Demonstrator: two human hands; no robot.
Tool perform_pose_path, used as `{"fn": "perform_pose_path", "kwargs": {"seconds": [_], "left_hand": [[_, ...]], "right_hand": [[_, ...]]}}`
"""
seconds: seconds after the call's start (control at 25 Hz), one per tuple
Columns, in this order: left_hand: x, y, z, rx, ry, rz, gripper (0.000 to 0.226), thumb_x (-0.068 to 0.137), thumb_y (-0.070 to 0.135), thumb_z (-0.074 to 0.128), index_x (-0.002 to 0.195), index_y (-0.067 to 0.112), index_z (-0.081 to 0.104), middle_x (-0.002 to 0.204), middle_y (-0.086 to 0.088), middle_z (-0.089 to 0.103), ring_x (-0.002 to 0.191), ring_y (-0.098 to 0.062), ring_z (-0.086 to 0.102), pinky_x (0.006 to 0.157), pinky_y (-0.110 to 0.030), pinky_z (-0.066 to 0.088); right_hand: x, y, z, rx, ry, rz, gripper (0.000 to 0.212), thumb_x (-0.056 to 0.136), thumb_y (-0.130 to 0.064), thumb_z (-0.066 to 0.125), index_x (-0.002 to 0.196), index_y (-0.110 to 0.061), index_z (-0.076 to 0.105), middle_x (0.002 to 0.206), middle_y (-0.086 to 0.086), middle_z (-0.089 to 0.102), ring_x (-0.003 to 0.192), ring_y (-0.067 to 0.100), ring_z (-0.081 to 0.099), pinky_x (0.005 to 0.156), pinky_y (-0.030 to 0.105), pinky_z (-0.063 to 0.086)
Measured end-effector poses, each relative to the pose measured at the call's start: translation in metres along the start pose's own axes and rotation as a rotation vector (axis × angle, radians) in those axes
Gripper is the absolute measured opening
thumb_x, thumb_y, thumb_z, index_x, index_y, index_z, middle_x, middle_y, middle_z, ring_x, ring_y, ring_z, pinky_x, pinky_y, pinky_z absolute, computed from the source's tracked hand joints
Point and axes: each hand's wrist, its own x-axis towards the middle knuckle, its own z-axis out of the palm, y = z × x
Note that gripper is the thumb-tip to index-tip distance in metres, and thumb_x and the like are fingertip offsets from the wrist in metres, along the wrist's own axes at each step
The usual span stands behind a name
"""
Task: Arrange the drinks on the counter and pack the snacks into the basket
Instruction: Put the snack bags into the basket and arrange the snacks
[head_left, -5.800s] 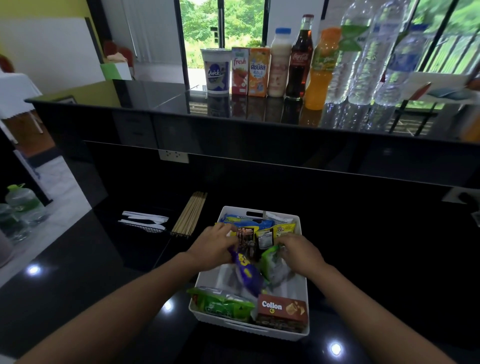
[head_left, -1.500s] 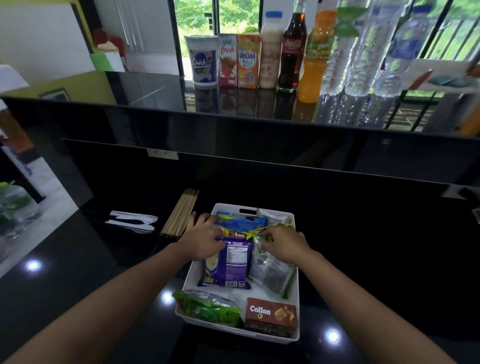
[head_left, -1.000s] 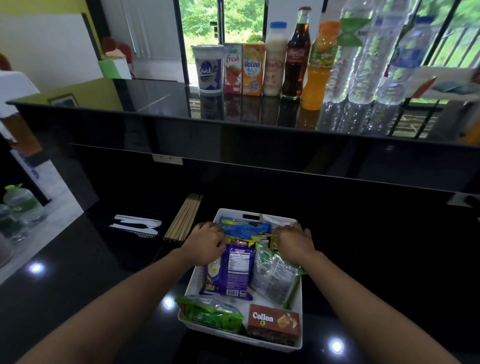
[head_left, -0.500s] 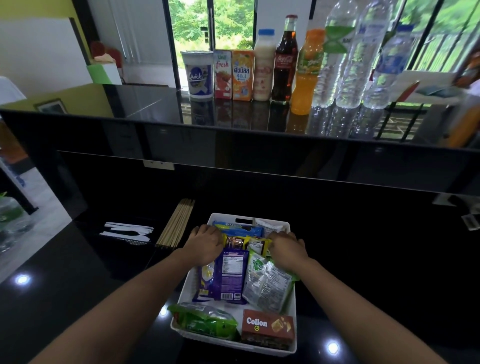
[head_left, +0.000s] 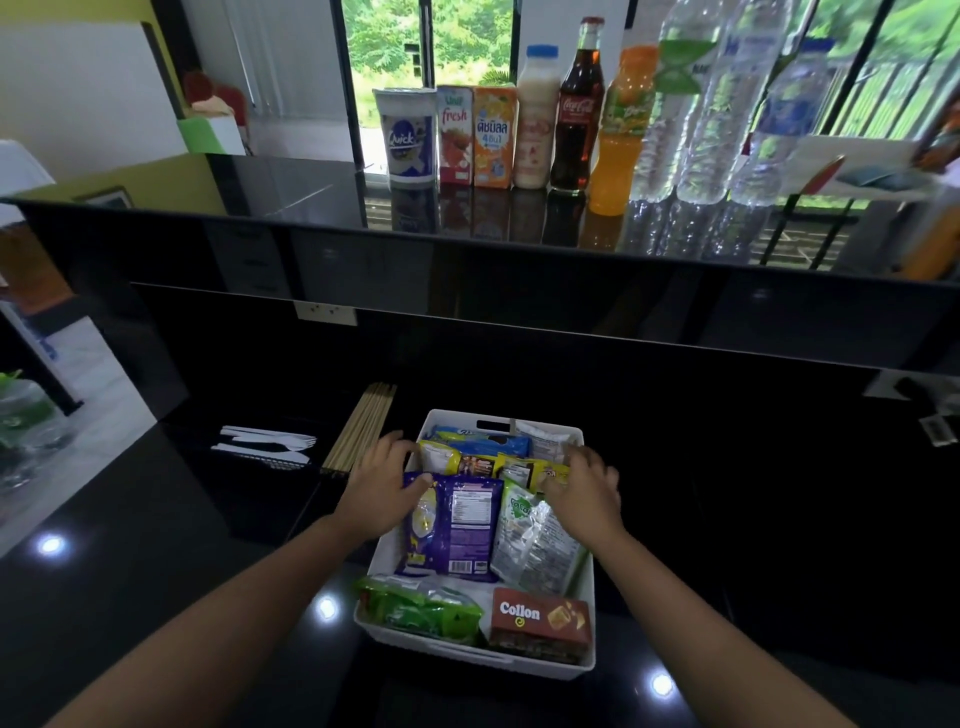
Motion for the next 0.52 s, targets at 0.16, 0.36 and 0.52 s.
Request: {"fn": "perform_pose_path", "kwargs": {"seconds": [0.16, 0.36, 0.52], "left_hand": [[-0.026, -0.008, 0.006, -0.703, -0.227, -0.398, 0.055, 0.090, 0.037, 0.061, 0.134, 0.011, 0.041, 0.141, -0.011, 0.045, 0.120, -0.022, 0.052, 0.102, -0.042, 0.042], [-0.049, -0.001, 0.015, -1.206, -0.428, -0.553, 0.040, 0.096, 0.029, 0.048, 0.127, 0.004, 0.054, 0.125, -0.022, 0.060, 0.115, -0.037, 0.058, 0.105, -0.051, 0.039], [-0.056, 0.016, 0.007, -1.169, -0.381, -0.602, 0.039, 0.097, 0.024, 0.049, 0.132, 0.008, 0.050, 0.127, -0.013, 0.060, 0.109, -0.025, 0.061, 0.092, -0.035, 0.051]], "right_hand": [[-0.017, 0.017, 0.003, 0.426, 0.004, 0.207, 0.065, 0.092, -0.041, 0.060, 0.147, -0.017, 0.034, 0.150, 0.012, 0.036, 0.137, 0.033, 0.027, 0.107, 0.041, 0.029], [-0.053, 0.044, 0.016, 0.833, -0.179, 0.343, 0.082, 0.085, -0.055, 0.060, 0.151, -0.022, 0.026, 0.155, 0.010, 0.033, 0.139, 0.030, 0.036, 0.110, 0.045, 0.033], [-0.065, 0.045, 0.025, 1.017, -0.305, 0.383, 0.082, 0.069, -0.063, 0.068, 0.139, -0.027, 0.045, 0.133, 0.010, 0.060, 0.115, 0.030, 0.062, 0.098, 0.055, 0.048]]}}
